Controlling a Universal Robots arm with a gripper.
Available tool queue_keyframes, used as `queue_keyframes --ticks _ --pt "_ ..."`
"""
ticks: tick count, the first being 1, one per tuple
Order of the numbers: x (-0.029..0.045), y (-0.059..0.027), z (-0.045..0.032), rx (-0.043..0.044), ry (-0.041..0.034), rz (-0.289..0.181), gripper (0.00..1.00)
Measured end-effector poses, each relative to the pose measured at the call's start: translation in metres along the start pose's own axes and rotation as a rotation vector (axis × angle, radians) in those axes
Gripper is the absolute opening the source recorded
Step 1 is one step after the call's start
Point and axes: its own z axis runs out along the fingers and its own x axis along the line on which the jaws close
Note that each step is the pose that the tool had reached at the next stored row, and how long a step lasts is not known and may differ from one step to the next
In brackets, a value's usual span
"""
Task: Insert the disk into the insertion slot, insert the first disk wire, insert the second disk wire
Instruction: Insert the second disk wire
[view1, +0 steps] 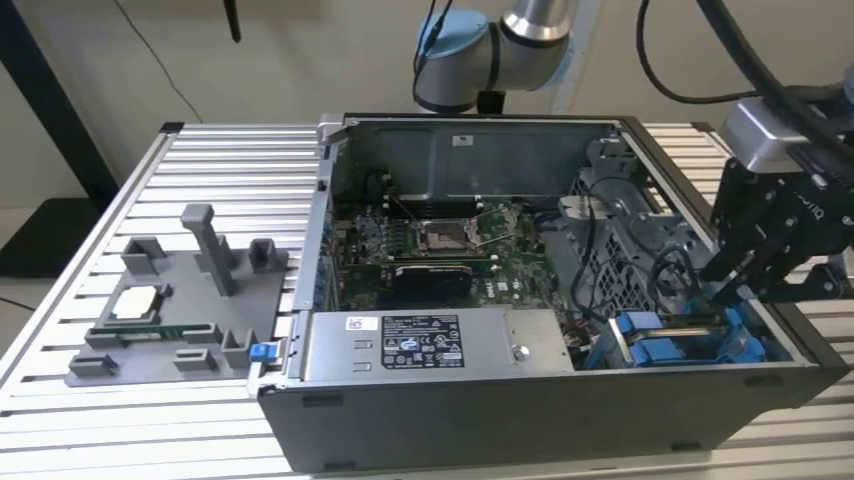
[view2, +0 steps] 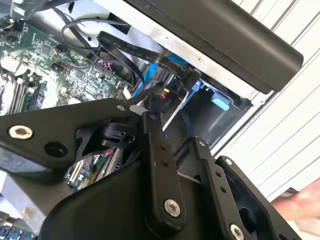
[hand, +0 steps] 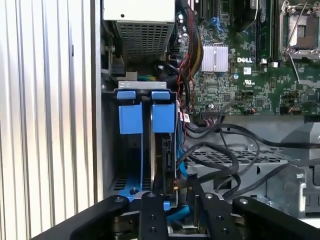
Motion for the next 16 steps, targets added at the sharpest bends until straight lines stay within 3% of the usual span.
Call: queue_keyframes --ticks 4,12,16 --pt "-0.0012 0.0004 -0.0123 0.0000 -0.0001 0.000 1.00" --pt "-0.0013 0.0001 -0.0130 0.0000 0.0001 0.000 1.00" --pt "-0.0015 -0.0060 -0.0131 0.0000 -0.0001 0.000 1.00"
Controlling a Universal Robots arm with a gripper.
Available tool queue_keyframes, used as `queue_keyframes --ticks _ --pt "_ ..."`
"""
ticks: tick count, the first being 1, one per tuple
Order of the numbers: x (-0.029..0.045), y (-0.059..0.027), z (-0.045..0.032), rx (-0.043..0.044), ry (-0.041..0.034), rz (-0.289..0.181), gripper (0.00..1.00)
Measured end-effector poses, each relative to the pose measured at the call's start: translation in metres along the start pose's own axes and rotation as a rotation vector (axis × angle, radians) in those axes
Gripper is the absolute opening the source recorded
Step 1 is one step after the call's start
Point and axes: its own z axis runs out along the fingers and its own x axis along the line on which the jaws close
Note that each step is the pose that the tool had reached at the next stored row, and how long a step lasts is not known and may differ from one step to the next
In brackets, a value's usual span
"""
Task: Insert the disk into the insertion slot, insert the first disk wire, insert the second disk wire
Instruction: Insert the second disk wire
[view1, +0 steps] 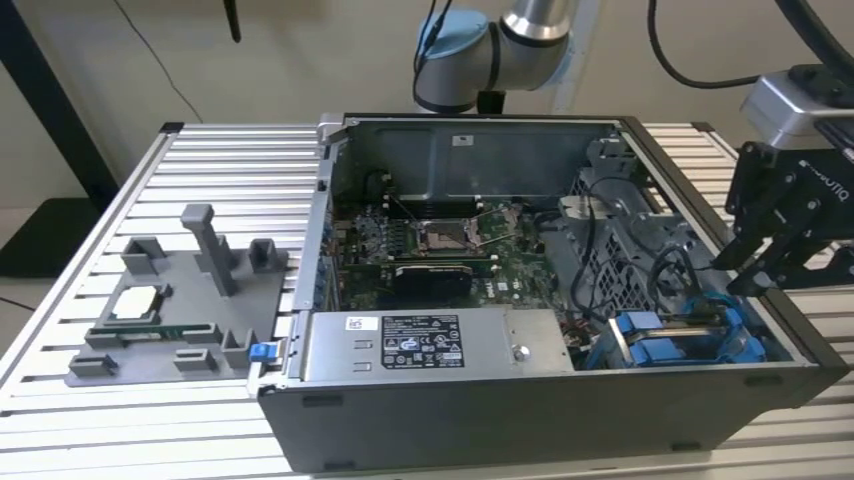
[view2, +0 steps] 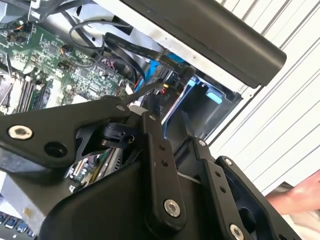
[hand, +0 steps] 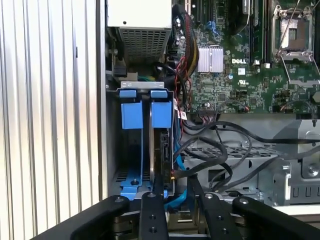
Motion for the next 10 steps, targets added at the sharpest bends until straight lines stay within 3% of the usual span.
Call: queue_keyframes --ticks 10 --pt "-0.0007 -0.0218 -0.0002 -0.0001 0.0001 0.000 1.00"
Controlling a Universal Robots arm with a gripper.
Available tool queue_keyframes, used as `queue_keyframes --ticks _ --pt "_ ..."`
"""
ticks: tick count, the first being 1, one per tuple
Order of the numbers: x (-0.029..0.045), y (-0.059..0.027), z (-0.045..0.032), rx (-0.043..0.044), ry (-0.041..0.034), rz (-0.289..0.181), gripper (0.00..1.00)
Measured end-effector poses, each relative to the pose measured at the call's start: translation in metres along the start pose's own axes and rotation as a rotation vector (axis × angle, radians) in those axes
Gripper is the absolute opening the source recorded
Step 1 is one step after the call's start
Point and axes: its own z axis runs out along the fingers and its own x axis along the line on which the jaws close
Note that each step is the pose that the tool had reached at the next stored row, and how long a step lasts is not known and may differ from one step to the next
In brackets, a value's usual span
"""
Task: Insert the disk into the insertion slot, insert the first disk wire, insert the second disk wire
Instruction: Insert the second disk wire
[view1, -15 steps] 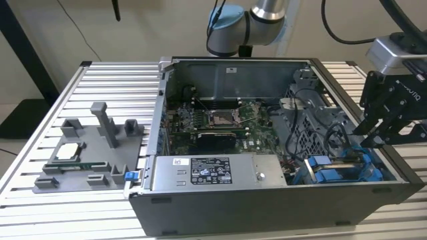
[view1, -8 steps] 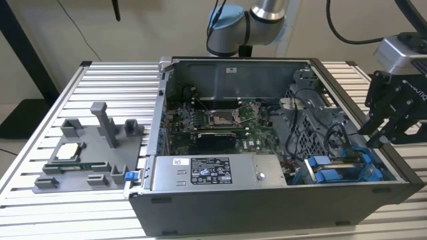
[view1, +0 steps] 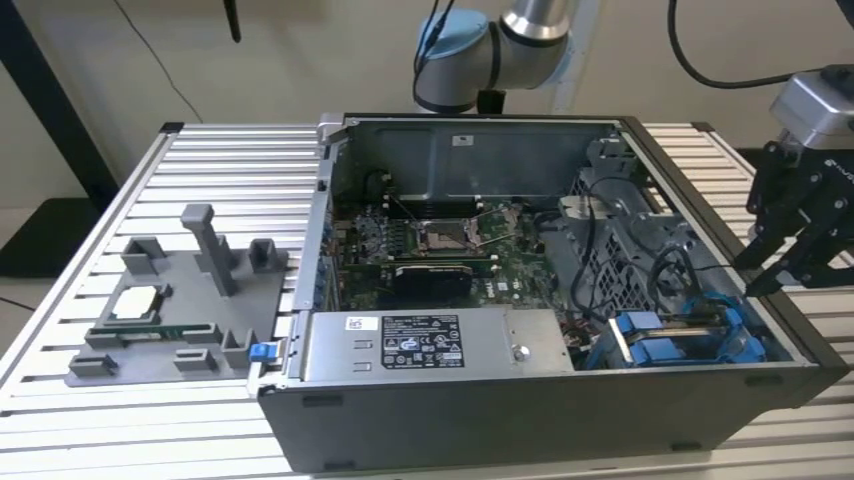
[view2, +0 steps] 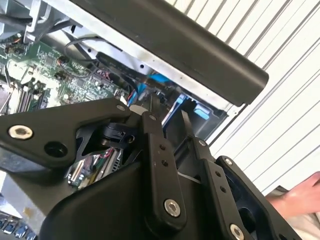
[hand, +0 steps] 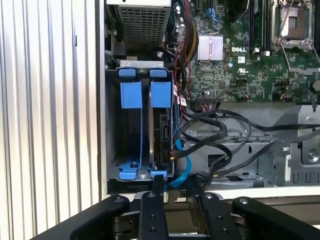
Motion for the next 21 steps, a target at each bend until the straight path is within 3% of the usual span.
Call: queue_keyframes --ticks 7,8,14,21 --pt "0.0033 -0.0064 0.0058 -0.0001 -0.0001 0.000 1.00" --pt "0.0036 -0.0067 0.0067 -0.0001 -0.0002 0.000 0.00" --pt "0.0042 -0.0071 0.0100 -0.0001 -0.0018 0.001 0.00" --pt "0.0046 -0.0068 0.0103 -0.0002 -0.0129 0.004 0.00"
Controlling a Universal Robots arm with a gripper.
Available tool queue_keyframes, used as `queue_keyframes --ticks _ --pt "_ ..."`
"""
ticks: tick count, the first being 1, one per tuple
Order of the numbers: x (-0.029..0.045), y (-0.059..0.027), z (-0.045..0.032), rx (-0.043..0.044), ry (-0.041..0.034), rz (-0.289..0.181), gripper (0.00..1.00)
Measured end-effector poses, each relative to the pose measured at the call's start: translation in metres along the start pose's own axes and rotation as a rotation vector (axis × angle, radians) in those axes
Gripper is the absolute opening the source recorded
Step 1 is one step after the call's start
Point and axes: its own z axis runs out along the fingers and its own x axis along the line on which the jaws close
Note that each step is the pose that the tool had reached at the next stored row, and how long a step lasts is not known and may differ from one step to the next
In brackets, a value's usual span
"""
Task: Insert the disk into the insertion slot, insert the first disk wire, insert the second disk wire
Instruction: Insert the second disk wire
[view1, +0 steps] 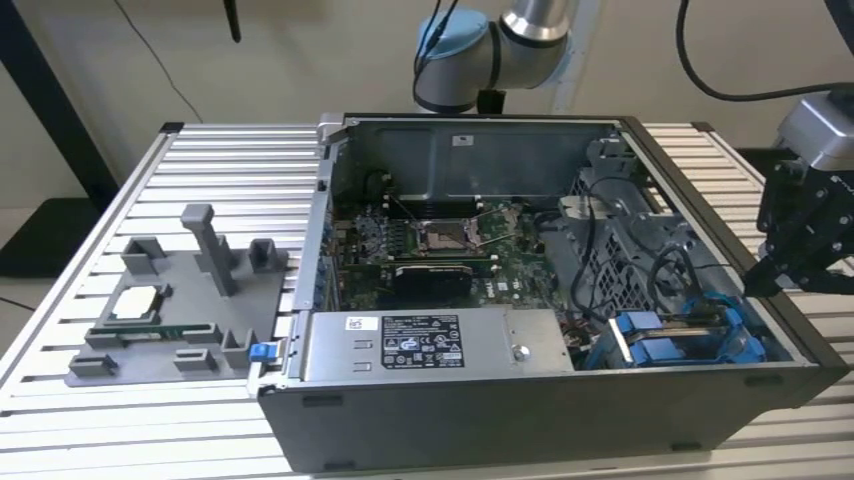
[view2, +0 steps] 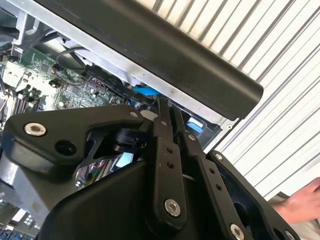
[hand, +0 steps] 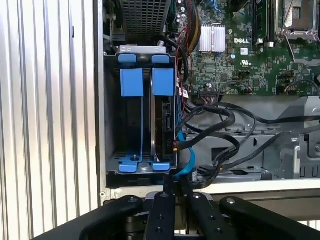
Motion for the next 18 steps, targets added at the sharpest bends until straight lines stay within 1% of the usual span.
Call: queue_keyframes --ticks 2,4,9,11,13,18 --pt "-0.0003 0.0024 -0.0030 -0.0001 -0.0045 0.000 0.00" --pt "-0.0006 0.0068 -0.0075 -0.0001 -0.0090 0.002 0.00" --pt "-0.0014 0.0172 -0.0175 0.0002 -0.0177 0.007 0.00" --pt "-0.0016 0.0220 -0.0202 0.0003 -0.0196 0.009 0.00" --pt "-0.0018 0.0272 -0.0214 0.0005 -0.0198 0.010 0.00" --pt "-0.0041 0.0409 -0.0219 0.0007 -0.0199 0.012 0.00"
